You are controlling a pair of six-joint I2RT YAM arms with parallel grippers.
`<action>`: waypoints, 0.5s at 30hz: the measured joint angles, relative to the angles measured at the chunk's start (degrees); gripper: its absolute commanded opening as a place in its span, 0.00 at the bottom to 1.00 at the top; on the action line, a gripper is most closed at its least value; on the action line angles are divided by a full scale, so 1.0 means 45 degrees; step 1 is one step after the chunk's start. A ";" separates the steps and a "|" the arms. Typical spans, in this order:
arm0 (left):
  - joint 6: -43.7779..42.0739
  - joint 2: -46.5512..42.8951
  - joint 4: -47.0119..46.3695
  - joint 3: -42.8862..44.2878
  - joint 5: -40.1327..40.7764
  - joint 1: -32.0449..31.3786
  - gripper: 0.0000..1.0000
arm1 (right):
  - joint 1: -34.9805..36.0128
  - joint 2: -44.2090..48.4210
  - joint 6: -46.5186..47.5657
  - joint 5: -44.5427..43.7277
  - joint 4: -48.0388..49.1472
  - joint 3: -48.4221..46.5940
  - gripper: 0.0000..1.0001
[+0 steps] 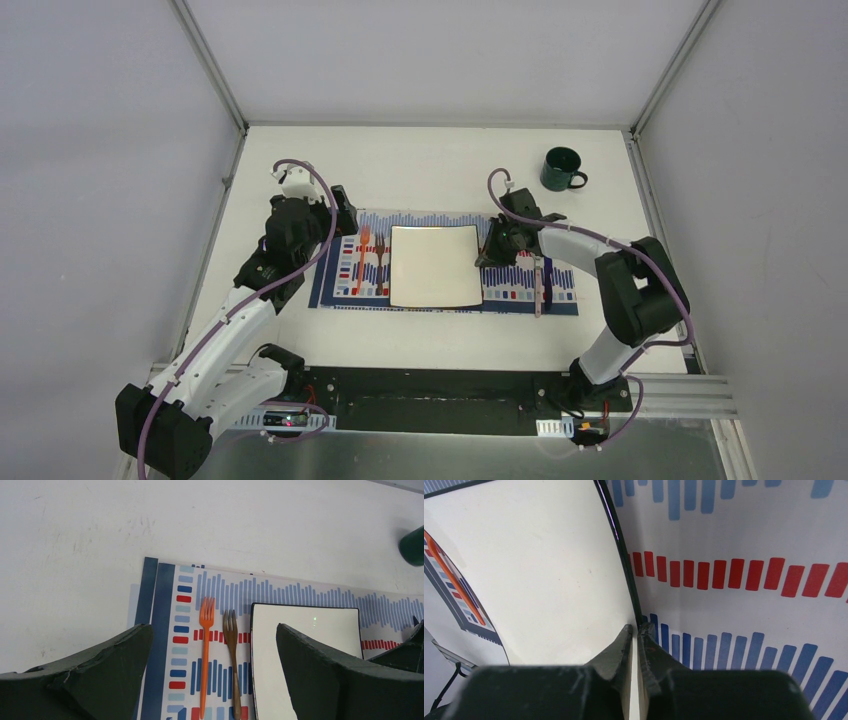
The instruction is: Set the dinner table for one person
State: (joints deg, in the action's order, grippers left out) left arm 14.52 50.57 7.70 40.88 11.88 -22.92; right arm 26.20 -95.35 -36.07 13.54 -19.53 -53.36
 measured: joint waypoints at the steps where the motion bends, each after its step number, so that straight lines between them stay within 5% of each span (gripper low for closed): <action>1: 0.0000 0.0000 0.0000 0.0000 -0.0005 0.0000 0.99 | 0.0005 -0.0005 0.0000 0.0005 0.0015 0.0000 0.07; 7: 0.0000 0.0000 -0.0005 0.0000 0.0005 0.0000 0.99 | 0.0019 -0.0029 0.0000 0.0005 0.0010 -0.0024 0.08; 10: 0.0000 0.0000 -0.0005 0.0000 0.0005 0.0000 0.99 | 0.0024 -0.0024 0.0000 -0.0015 0.0005 -0.0024 0.33; 15: 0.0000 0.0000 -0.0005 -0.0005 0.0005 0.0000 0.99 | 0.0325 0.0165 -0.0039 -0.0364 -0.0306 -0.0024 0.60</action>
State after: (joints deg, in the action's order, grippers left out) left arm 14.52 50.57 7.68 40.86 11.90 -22.92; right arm 27.66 -94.61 -36.25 11.90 -20.91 -53.47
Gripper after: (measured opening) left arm 0.992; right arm 0.472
